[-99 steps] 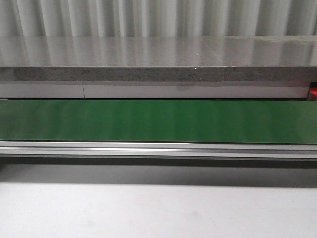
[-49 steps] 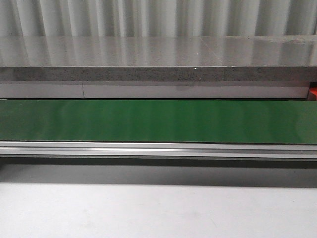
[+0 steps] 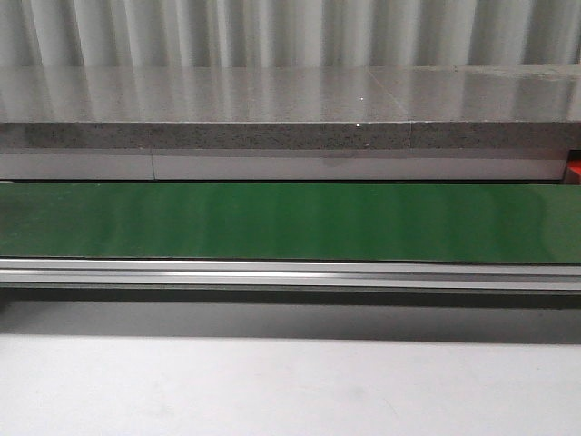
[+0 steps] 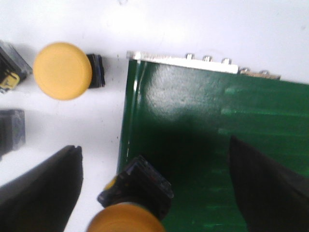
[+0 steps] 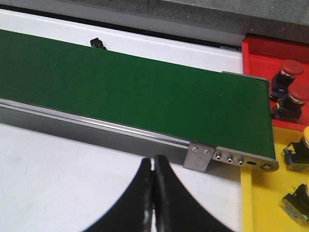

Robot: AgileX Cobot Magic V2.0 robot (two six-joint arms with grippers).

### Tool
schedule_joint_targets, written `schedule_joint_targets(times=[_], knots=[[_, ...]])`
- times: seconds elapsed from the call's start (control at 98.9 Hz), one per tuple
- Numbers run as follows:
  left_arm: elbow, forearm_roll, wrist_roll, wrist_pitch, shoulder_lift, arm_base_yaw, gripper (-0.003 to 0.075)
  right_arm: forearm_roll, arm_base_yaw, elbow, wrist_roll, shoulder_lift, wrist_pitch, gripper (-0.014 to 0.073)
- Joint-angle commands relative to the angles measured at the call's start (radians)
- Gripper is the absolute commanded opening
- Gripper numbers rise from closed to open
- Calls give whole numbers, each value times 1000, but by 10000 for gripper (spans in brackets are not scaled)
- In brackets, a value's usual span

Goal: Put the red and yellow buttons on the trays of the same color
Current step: 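Place the yellow button on the belt start and open the left gripper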

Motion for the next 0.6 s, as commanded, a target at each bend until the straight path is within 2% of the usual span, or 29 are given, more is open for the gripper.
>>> schedule_joint_targets(times=[0.0, 0.152, 0.323, 0.586], knots=[[-67, -14, 3, -19, -81, -8, 561, 0, 4, -25, -6, 13, -73, -68], [-106, 6, 3, -14, -103, -6, 561, 0, 4, -25, -6, 13, -73, -68], [-108, 131, -50, 5, -122, 11, 561, 0, 4, -25, -6, 13, -73, -68], [-100, 93, -52, 50, -114, 162, 561, 0, 4, -25, -6, 13, -73, -68]])
